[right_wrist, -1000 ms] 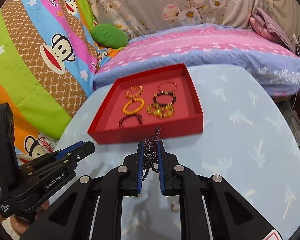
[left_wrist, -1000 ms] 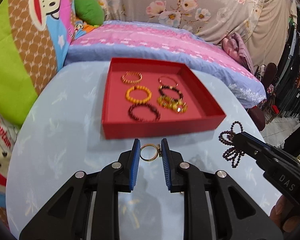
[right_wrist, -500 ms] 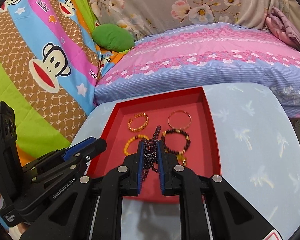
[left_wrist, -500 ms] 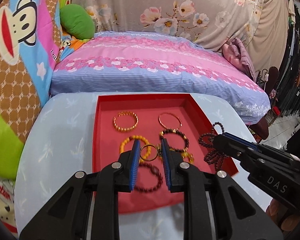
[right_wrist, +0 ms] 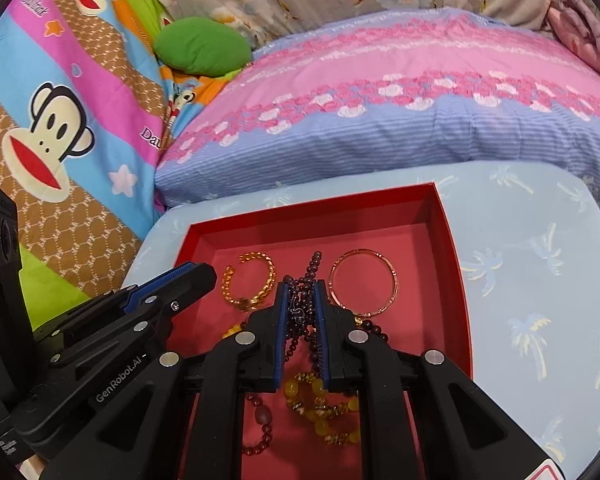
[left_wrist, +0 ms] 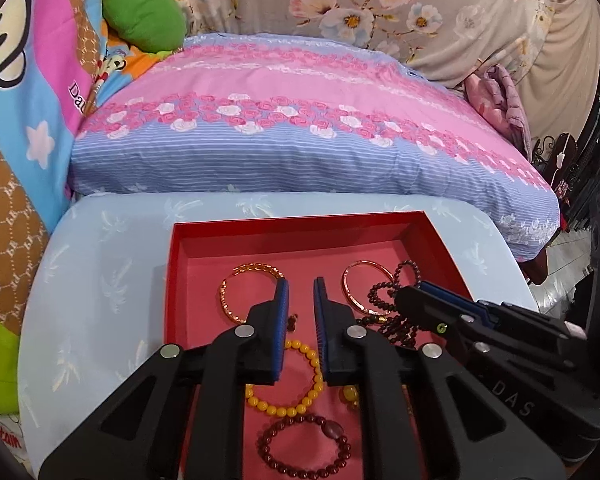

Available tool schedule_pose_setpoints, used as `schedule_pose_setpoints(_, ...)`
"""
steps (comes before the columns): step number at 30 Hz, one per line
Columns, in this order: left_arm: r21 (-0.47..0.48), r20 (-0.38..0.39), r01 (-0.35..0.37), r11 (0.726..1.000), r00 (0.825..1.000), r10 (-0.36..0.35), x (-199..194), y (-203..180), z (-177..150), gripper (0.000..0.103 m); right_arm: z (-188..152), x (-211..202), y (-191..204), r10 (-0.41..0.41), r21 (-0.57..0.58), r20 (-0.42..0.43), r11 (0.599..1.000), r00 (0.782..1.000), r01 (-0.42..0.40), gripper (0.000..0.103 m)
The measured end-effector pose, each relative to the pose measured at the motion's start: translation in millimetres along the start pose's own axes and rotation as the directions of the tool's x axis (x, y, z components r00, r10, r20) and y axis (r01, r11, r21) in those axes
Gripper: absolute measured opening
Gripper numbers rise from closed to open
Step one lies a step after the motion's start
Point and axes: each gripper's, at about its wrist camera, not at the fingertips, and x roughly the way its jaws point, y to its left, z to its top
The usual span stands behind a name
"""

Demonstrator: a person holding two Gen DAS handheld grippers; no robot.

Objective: Organize jewelry
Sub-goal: 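Lower the ring and tassel piece into the red box and open both tools, then move right tool to a gold hoop earring while left tool approaches the other hoop earring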

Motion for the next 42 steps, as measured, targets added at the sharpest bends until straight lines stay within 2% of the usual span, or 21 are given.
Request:
schedule_pose_setpoints(6,0.0,-0.023,-0.004,1.0,1.0,0.004,15,0,-1,0.012,0,16,-2,-0.005,0.002,-0.038,1.0,0.999,0.006,0.014)
schedule_pose_setpoints(7,-0.001,-0.025,-0.007,1.0,1.0,0.007,16,1,-1,0.012,0,17,-2,-0.006,0.003,-0.039,1.0,0.999,0.006,0.017)
schedule_pose_setpoints(11,-0.005,-0.026,-0.018,1.0,0.999,0.018,17,2,-2,0.013,0,16,-6,-0.008,0.016,-0.024,1.0,1.0,0.008,0.018)
schedule_pose_setpoints(19,0.006,-0.014,-0.051,0.999,0.999,0.051,9,-1,-8,0.027,-6,-1,-3,-0.014,0.001,0.008,1.0,1.0,0.014,0.018)
schedule_pose_setpoints(24,0.031,0.005,-0.066,0.997,0.998,0.066,-8,-10,-18,0.031,-20,-23,8,-0.024,-0.029,0.04,0.999,0.999,0.025,0.018)
schedule_pose_setpoints(32,0.044,0.02,-0.066,0.997,0.998,0.065,-42,-25,-39,0.031,-48,-64,16,-0.017,-0.035,0.073,0.999,0.997,0.02,0.018)
schedule_pose_setpoints(42,0.051,0.034,-0.052,0.997,0.998,0.05,-90,-42,-83,0.031,-98,-113,24,-0.024,-0.046,0.103,0.999,0.994,0.029,0.018)
